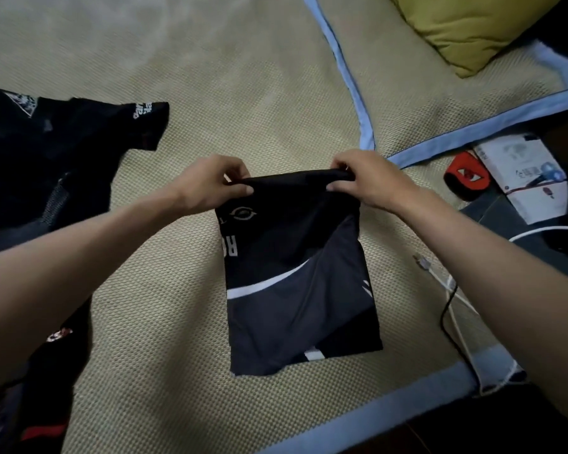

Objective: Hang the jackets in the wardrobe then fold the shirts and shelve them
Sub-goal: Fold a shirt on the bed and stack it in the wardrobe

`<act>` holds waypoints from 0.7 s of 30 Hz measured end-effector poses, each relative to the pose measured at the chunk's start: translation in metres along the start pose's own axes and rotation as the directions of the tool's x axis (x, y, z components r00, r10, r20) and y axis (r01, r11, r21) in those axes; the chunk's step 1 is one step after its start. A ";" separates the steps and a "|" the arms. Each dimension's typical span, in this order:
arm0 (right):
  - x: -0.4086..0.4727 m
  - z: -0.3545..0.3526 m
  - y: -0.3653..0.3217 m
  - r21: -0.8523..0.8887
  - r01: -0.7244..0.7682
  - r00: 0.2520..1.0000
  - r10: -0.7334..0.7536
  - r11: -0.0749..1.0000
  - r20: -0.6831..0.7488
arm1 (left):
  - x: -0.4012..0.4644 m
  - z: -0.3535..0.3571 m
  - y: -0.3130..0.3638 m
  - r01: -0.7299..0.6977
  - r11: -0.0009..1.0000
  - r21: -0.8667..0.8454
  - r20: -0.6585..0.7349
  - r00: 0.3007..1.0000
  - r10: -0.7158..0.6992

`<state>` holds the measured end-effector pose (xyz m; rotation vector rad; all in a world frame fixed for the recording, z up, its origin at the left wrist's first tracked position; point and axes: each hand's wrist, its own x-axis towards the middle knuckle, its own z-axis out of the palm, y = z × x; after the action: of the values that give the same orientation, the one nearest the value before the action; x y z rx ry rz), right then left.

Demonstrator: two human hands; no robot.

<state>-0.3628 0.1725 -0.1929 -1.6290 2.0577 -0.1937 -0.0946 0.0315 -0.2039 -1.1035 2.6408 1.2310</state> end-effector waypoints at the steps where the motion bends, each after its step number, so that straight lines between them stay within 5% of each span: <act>1: -0.017 -0.007 -0.004 -0.006 0.036 0.998 -0.036 0.999 -0.046 | -0.014 -0.007 0.010 -0.062 0.998 0.018 -0.009 0.998 0.062; 6: -0.128 0.009 -0.028 -0.179 0.231 0.962 -0.251 0.957 -0.103 | -0.111 0.020 0.034 -0.346 0.912 0.221 0.156 0.935 0.318; 11: -0.213 0.125 -0.022 -0.290 0.147 0.958 -0.064 0.946 0.279 | -0.172 0.124 0.000 -0.391 0.848 0.357 0.525 0.835 0.164; 13: -0.218 0.152 -0.033 -0.191 0.007 0.987 0.023 0.982 0.158 | -0.176 0.147 -0.004 -0.343 0.854 0.390 0.371 0.908 0.195; 16: -0.191 0.170 -0.070 -0.049 -0.095 0.978 0.084 0.994 -0.193 | -0.157 0.167 0.004 -0.113 0.913 0.393 -0.078 0.985 0.155; 19: -0.160 0.184 -0.075 -0.060 -0.320 0.927 0.299 0.946 -0.228 | -0.136 0.181 0.006 0.264 0.928 0.263 -0.253 0.947 -0.197; 21: -0.148 0.183 -0.060 -0.044 -0.577 0.806 0.561 0.815 -0.190 | -0.134 0.187 0.007 0.444 0.893 0.078 -0.295 0.866 -0.404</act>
<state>-0.2019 0.3317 -0.2824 -0.9907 2.6255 -0.0142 -0.0469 0.2406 -0.2871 -1.8138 2.4004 0.8382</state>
